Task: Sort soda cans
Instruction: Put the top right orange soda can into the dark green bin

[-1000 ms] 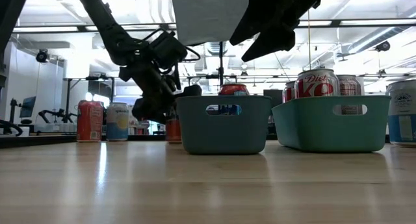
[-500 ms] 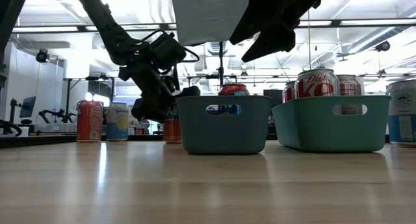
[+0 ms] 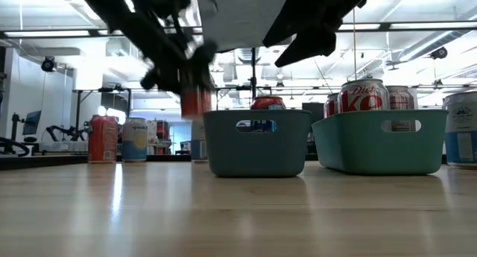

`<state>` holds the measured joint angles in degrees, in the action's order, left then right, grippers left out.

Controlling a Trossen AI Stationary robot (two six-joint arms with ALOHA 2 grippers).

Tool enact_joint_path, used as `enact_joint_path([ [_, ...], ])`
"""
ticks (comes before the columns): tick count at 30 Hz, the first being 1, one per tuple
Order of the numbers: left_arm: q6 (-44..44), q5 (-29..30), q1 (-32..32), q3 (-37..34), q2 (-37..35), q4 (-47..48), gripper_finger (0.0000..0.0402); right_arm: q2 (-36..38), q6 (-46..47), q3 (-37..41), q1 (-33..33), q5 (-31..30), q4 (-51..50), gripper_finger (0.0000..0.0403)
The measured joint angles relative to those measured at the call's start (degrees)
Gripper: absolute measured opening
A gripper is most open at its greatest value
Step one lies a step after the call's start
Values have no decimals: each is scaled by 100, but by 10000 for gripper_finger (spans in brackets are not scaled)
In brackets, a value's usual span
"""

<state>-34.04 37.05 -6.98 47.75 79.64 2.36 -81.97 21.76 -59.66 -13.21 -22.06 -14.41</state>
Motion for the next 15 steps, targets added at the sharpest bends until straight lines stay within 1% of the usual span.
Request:
enact_joint_path([
  [4, 366, 10, 607, 0, -584, 3, 284, 2, -203, 18, -175, -96, 13, 361],
  [7, 503, 0, 1126, 0, -748, -22, 284, -31, -214, 58, -337, -109, -3, 361],
  [11, 492, -1, 1724, -2, -648, -122, 284, -31, -334, 72, -585, -299, 14, 361],
  [15, 510, -54, 2020, -4, -294, -553, 285, -31, -523, 30, -984, -678, 19, 361],
])
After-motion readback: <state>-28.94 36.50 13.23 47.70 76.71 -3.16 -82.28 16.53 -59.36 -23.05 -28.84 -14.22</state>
